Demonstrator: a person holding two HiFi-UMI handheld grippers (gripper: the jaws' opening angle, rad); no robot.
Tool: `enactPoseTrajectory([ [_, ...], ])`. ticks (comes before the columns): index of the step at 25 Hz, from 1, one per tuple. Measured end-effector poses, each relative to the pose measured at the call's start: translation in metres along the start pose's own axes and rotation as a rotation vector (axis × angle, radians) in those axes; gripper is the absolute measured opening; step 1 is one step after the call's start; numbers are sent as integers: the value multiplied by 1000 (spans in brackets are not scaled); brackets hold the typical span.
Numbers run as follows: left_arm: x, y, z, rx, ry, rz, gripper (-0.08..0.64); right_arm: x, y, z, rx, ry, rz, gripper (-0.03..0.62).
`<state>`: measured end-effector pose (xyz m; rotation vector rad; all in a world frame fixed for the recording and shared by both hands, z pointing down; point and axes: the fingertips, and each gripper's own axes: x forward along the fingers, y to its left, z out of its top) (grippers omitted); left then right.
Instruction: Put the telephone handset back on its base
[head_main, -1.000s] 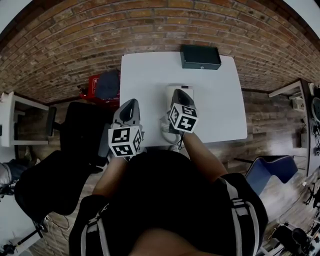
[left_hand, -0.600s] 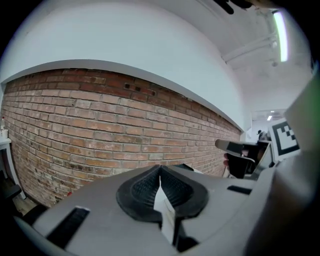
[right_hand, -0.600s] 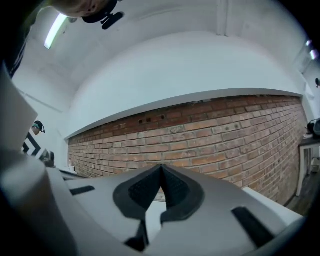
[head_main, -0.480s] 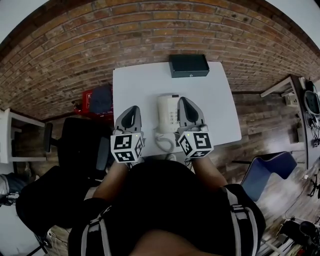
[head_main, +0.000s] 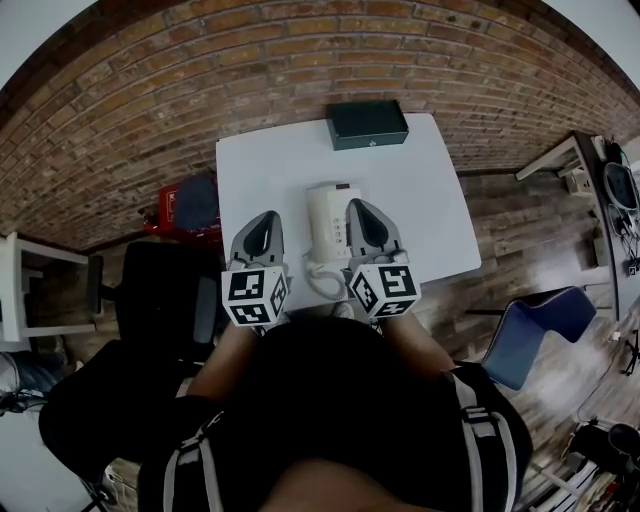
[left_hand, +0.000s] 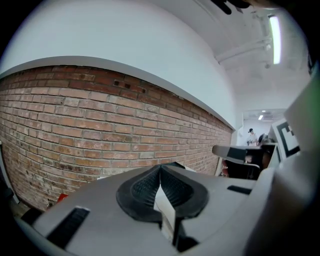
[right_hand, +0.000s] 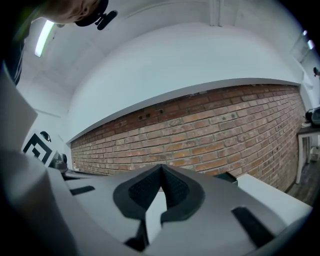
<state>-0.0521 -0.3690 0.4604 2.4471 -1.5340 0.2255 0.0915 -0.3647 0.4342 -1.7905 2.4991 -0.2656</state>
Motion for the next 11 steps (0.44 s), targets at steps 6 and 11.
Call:
enactPoseTrajectory([
  [6,-1,-1,-2,0,8,-5,5,2,3,-6,6,23,7,-3],
  [11,-1,6,-2,-8,12,4,5,7,7,-10,4,41,18,-3],
])
